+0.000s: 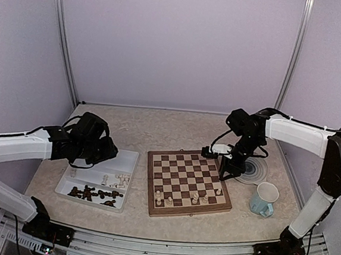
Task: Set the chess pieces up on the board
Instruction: Place the pawn at g2, then pick up the queen from the storage box.
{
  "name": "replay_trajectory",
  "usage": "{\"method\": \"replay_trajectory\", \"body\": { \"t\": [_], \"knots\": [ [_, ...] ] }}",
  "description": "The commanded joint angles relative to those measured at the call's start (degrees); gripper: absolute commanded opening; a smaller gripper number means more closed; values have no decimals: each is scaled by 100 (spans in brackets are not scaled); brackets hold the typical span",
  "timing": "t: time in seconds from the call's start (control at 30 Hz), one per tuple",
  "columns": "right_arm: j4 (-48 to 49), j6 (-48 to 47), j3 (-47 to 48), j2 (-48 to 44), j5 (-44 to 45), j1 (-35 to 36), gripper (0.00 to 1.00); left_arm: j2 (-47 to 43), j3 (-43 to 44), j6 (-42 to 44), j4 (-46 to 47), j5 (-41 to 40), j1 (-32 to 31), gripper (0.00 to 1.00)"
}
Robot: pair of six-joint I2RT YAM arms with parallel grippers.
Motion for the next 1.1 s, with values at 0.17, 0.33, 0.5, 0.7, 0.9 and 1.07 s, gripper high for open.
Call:
{"method": "replay_trajectory", "body": {
  "t": [0.17, 0.33, 0.5, 0.7, 0.9, 1.07],
  "knots": [
    [1024, 320, -506, -618, -828, -190, 41, 662, 46, -22, -1853, -255, -130, 50],
    [1056, 346, -560, -604, -938, -190, 40, 1169, 152, 207, -1706, -107, 82, 49],
    [1112, 374, -707, -733, -957, -190, 40, 1562, 225, 448, -1547, 95, 294, 42],
    [1211, 494, -862, -798, -1033, -190, 40, 2000, 441, 853, -1266, 278, 467, 39],
    [1242, 587, -900, -806, -1065, -190, 40, 2403, 692, 1003, -1322, 388, 481, 35],
    [1321, 613, -998, -827, -1066, -190, 40, 2344, 662, 955, -1416, 404, 453, 39]
  ]
}}
